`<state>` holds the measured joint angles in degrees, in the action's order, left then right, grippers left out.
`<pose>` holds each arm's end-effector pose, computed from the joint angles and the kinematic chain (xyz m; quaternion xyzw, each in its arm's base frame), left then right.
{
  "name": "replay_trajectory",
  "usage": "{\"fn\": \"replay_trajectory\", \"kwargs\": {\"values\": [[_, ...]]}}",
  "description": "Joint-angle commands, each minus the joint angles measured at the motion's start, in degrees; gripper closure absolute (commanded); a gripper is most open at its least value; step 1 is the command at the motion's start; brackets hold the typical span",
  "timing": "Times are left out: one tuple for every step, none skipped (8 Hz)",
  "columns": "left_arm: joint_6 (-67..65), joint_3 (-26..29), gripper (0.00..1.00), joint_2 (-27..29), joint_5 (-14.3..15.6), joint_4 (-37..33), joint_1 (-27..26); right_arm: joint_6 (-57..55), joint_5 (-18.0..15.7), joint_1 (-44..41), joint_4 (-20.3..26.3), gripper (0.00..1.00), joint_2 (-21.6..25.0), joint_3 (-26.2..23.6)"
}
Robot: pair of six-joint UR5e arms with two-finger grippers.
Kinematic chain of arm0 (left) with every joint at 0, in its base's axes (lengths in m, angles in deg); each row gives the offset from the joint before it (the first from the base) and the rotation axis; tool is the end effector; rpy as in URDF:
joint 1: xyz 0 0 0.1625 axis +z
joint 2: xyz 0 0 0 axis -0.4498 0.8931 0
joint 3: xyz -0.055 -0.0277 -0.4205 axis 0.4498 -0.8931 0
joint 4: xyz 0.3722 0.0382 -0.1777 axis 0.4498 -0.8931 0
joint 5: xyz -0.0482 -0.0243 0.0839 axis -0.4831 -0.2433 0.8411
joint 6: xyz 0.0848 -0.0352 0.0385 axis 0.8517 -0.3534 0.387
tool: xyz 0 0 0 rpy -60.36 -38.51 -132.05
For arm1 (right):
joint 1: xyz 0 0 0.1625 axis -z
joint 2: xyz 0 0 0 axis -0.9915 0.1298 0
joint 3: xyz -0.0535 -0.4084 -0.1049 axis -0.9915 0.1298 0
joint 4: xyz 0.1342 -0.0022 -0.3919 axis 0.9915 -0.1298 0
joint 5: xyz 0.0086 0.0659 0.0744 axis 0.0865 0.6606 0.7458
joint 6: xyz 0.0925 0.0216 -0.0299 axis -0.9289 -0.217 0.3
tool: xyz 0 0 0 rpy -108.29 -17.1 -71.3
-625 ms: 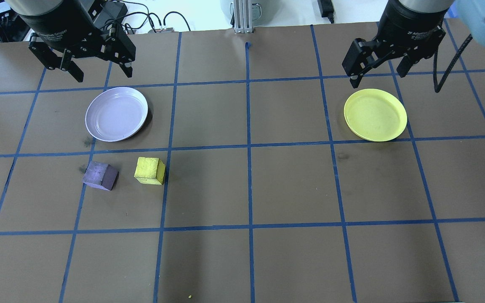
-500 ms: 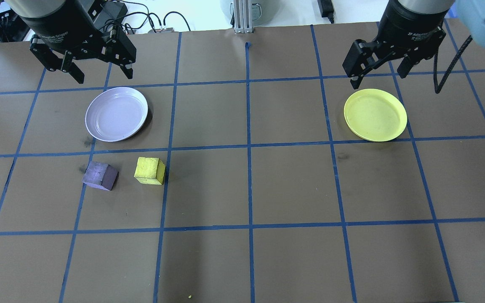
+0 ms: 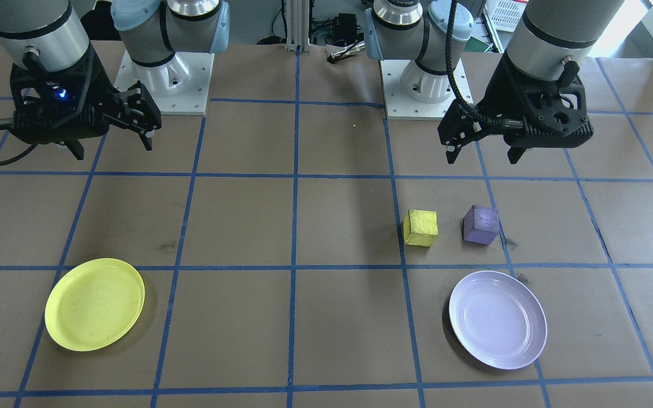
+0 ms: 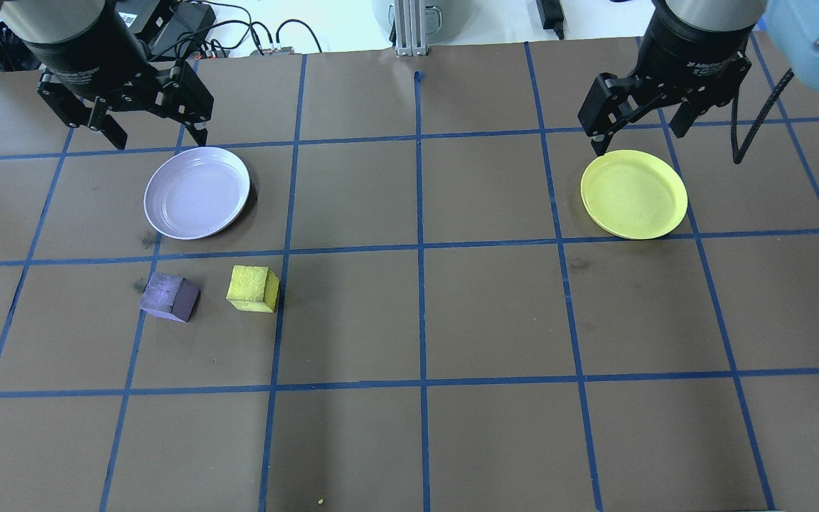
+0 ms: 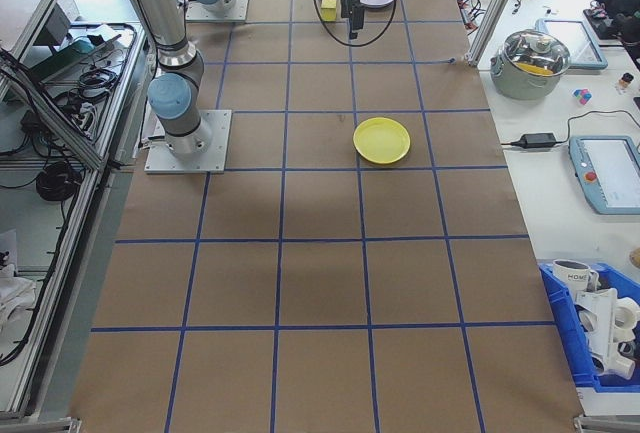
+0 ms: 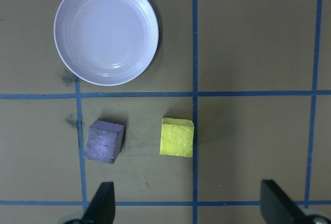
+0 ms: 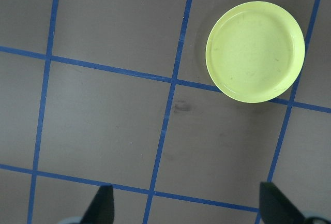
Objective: Sort blocks by color into plates
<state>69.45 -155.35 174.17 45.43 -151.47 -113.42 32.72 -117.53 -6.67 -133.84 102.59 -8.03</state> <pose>-0.1016 -0.5195 0.5148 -0.0048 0.9998 -0.0148 0.0104 0.1250 -0.5063 0.5040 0.0985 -0.9951 0.0008 0.0069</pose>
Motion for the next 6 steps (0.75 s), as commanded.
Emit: {"fn": "replay_trajectory", "kwargs": {"values": [[11.8, -2.5, 0.00, 1.3, 1.4, -0.2, 9.6, -0.1, 0.2, 0.0, 0.0, 0.00, 0.0, -0.1], [14.3, -4.2, 0.00, 3.3, 1.9, 1.8, 13.4, 0.0, 0.2, 0.0, -0.2, 0.00, 0.0, -0.1], [16.5, -5.1, 0.00, 5.4, 1.9, 3.7, 15.2, 0.0, 0.2, 0.0, -0.2, 0.00, 0.0, -0.2], [17.7, -7.5, 0.00, 7.0, 2.0, 4.1, 15.2, -0.1, 0.2, 0.0, -0.5, 0.00, 0.0, -0.3], [21.4, -11.7, 0.00, 8.2, 2.1, 10.8, 15.8, -0.1, 0.1, 0.0, -0.4, 0.00, 0.0, -0.3], [22.4, -17.0, 0.00, 8.8, 2.1, 16.0, 15.8, -0.1, -0.1, 0.0, -0.5, 0.00, 0.0, -0.3]]}}
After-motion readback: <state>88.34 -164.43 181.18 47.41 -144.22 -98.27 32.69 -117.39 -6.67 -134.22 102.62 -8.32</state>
